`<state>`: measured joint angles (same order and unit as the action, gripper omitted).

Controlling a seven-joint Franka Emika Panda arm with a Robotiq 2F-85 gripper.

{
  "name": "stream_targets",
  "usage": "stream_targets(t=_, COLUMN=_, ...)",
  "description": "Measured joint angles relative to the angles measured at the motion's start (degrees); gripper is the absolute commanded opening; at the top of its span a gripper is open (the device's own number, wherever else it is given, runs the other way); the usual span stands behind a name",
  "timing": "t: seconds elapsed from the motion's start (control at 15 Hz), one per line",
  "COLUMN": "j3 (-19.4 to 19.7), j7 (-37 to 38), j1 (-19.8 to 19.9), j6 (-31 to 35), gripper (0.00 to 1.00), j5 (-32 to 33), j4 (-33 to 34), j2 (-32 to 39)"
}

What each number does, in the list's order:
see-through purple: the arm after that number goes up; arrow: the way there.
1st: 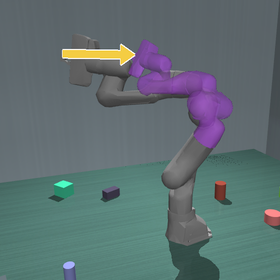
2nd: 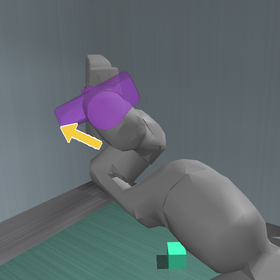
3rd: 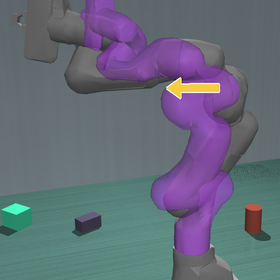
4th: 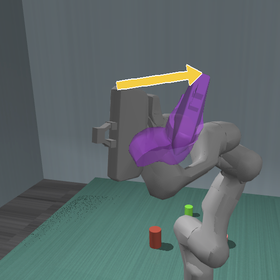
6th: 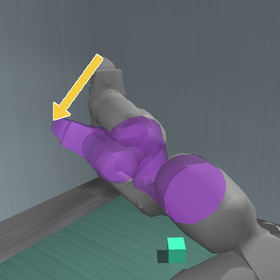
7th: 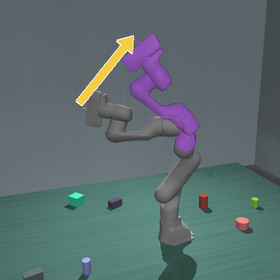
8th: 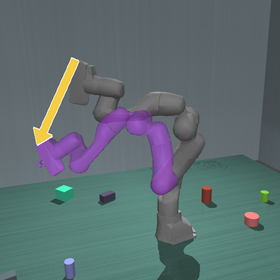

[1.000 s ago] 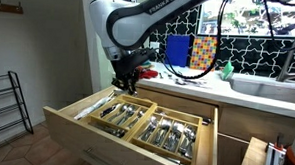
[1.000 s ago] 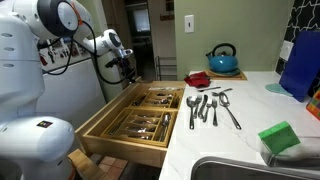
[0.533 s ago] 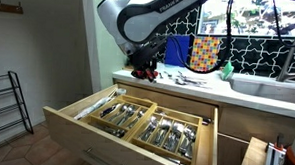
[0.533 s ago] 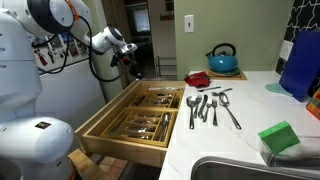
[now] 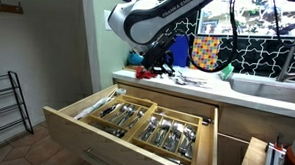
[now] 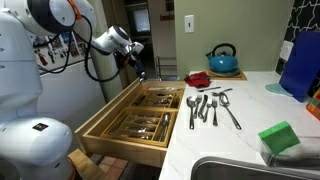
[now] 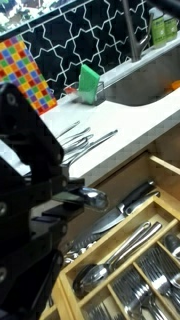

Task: Remove a diner knife from the kitchen drawer

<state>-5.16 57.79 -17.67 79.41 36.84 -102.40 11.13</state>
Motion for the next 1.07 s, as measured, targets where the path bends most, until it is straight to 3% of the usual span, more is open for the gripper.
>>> stream_targets(t=0.53, j3=0.25, j7=-1.26, j1=4.96, j6=-4.20, gripper=0.10, j5=4.39, j4=-2.92, j2=-0.37)
stream_targets(t=0.87, j3=1.15, j7=-6.93, j1=8.55, j6=2.95, gripper=0.09, j5=8.94, j4=-4.92, j2=0.30)
stream_targets(t=0.93, j3=1.42, j7=-8.52, j1=9.18, j6=4.76, gripper=0.21, j5=10.10, j4=-4.93, j2=0.74)
stream_targets(t=1.07, j3=1.53, j7=-8.72, j1=9.61, j6=5.13, gripper=0.21, j5=10.25, j4=-4.75, j2=1.17)
